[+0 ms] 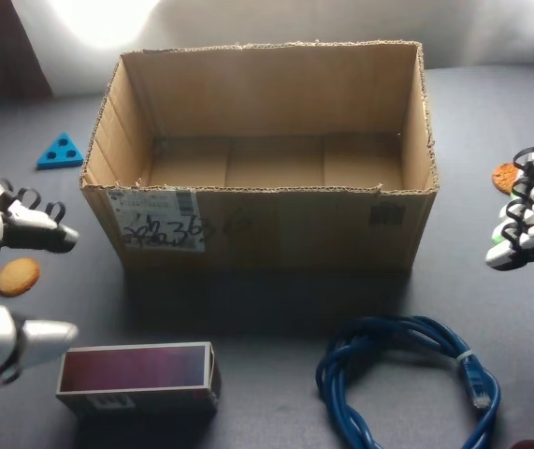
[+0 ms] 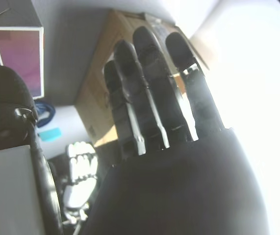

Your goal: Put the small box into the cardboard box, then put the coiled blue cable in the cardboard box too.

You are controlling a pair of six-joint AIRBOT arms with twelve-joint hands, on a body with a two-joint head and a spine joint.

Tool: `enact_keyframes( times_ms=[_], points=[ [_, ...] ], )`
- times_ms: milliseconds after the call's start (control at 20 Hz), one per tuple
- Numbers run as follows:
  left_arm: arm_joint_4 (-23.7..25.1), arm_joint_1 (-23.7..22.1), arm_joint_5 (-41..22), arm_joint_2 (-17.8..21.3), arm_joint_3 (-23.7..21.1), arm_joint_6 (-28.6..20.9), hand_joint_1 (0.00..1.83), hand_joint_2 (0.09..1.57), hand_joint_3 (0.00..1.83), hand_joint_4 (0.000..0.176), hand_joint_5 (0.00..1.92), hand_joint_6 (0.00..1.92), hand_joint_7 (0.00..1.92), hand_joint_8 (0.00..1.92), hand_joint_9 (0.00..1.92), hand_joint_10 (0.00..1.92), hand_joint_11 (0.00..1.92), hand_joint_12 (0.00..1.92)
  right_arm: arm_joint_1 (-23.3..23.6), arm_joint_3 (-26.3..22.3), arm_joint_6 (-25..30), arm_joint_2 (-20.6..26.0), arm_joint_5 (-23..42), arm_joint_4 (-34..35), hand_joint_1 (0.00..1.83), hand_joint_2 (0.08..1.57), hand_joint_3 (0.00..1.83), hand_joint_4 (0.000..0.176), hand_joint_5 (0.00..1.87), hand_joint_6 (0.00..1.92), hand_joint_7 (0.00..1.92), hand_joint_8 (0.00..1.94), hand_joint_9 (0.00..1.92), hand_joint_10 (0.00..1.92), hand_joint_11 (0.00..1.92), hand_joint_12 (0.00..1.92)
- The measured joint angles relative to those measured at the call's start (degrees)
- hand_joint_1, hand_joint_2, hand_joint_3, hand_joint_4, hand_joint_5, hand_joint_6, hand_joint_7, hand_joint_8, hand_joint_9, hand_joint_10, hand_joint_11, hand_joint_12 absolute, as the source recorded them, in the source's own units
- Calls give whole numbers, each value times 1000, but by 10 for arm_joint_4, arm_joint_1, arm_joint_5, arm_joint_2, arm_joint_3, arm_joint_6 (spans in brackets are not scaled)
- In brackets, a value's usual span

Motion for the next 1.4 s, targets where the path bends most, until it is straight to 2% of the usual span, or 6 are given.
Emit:
enact_keyframes(
  times_ms=[350,550,650,1150,1350,1400],
  points=[
    [0,0,12,0,4,10,190,1190,0,0,393,0,391,1,361,0,9,711,0,0,0,0,-1,-8,231,1263,3,0,374,4,388,4,372,7,0,933],
    [-90,-52,48,-2,16,147,228,1194,0,0,380,2,382,3,362,4,6,707,0,0,0,0,-1,-10,256,1253,0,0,376,6,392,6,374,9,0,934],
    [-101,-52,50,-2,16,160,270,1188,0,0,384,3,392,7,375,8,16,716,0,0,0,0,-2,-13,244,1255,0,0,367,2,383,2,365,4,0,933],
    [-62,11,12,1,-24,73,515,1208,3,0,404,3,430,3,412,6,8,801,5,-3,0,2,-5,-26,292,1260,1,0,360,7,367,5,357,4,0,914],
    [-65,26,-33,-21,-40,48,724,1179,0,0,478,6,530,7,513,16,111,815,5,-7,0,1,-3,-28,138,1299,8,0,278,0,304,1,299,1,0,797],
    [-67,32,-44,-27,-44,45,733,1180,1,0,474,4,529,6,503,10,105,812,5,-7,0,1,-4,-28,286,1259,0,0,359,19,368,12,353,16,0,881]
  ],
)
